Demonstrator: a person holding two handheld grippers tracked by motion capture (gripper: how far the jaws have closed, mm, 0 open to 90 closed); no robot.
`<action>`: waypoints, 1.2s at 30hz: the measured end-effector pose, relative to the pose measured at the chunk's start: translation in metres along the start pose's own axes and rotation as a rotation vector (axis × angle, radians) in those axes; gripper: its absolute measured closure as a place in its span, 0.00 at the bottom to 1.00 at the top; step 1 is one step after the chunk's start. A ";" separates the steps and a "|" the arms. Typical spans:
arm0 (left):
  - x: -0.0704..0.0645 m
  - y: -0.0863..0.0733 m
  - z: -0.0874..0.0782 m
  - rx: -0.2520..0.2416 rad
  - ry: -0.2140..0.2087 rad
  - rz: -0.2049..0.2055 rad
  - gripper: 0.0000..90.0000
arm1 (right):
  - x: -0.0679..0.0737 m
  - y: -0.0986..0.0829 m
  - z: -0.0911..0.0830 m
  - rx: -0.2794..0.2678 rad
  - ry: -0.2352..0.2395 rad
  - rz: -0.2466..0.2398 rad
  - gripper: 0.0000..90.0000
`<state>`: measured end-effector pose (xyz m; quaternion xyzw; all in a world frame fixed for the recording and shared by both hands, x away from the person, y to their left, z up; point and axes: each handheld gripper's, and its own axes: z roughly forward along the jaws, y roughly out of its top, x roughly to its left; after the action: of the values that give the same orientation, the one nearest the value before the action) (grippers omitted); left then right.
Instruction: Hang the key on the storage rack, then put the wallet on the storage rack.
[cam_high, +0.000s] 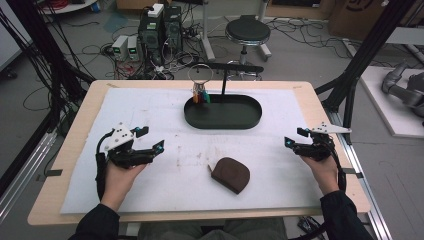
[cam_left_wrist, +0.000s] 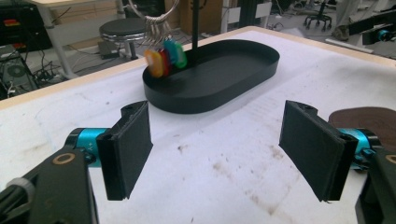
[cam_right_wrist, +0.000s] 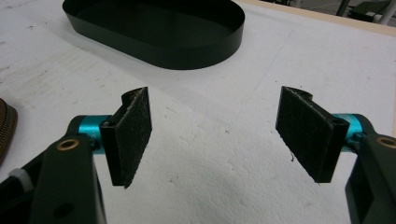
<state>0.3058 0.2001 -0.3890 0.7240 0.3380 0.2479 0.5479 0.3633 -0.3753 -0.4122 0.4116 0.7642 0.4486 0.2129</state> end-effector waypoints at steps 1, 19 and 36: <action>0.000 -0.002 -0.002 0.002 0.001 -0.001 0.28 | 0.000 0.000 0.000 -0.001 0.000 -0.002 0.30; 0.002 -0.009 0.003 0.007 0.012 0.008 0.27 | 0.003 -0.003 -0.003 0.001 0.001 -0.015 0.30; 0.007 -0.012 0.006 0.018 0.036 0.006 0.30 | 0.014 -0.001 -0.010 -0.030 0.013 -0.032 0.30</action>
<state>0.3121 0.2037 -0.4025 0.7254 0.3479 0.2593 0.5344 0.3484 -0.3695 -0.4075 0.3932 0.7653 0.4591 0.2211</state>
